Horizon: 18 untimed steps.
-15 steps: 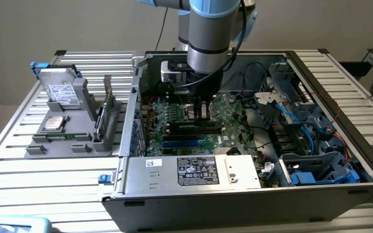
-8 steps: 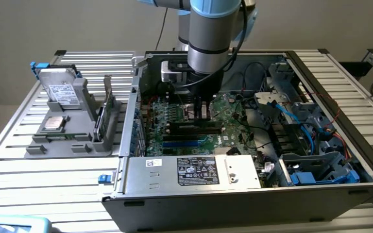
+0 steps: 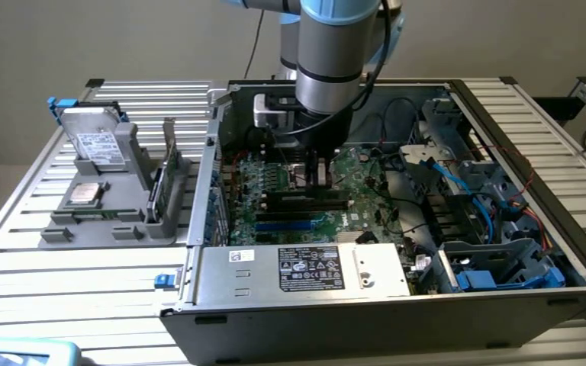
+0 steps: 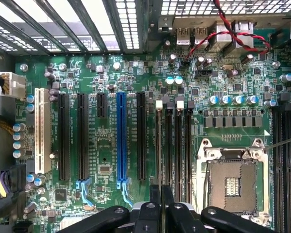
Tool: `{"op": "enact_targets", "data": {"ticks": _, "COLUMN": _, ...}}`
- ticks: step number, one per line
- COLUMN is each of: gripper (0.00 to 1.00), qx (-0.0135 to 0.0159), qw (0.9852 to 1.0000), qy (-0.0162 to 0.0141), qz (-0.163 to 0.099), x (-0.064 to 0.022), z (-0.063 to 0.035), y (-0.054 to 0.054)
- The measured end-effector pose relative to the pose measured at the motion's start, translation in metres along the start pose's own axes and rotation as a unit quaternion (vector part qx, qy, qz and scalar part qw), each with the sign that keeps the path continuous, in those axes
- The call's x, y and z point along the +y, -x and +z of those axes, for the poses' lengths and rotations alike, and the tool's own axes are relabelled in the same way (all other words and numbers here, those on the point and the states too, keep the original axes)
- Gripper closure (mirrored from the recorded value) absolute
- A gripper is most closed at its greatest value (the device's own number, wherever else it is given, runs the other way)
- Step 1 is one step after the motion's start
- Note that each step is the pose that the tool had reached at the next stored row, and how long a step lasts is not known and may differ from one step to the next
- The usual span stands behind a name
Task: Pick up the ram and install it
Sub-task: 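Insert the ram into the slot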
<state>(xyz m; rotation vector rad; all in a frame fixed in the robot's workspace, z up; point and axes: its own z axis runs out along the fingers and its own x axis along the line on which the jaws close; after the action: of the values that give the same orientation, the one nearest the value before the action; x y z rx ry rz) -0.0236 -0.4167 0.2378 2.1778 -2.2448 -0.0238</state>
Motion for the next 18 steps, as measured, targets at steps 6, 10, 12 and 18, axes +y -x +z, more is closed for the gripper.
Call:
{"op": "enact_targets", "data": {"ticks": 6, "gripper": 0.87, "qx": 0.0001, "qw": 1.0, "qy": 0.0, "qz": -0.001, "x": 0.0001, "z": 0.0028, "y": 0.0006}}
{"op": "enact_targets", "data": {"ticks": 10, "gripper": 0.87, "qx": 0.0, "qw": 1.0, "qy": 0.0, "qz": -0.001, "x": 0.0006, "z": 0.0032, "y": 0.0021}}
{"op": "enact_targets", "data": {"ticks": 12, "gripper": 0.87, "qx": 0.0, "qw": 1.0, "qy": 0.0, "qz": -0.001, "x": 0.0014, "z": 0.0032, "y": 0.0021}}
{"op": "enact_targets", "data": {"ticks": 18, "gripper": 0.87, "qx": 0.0001, "qw": 1.0, "qy": 0.001, "qz": -0.001, "x": 0.0024, "z": 0.0032, "y": 0.0021}}
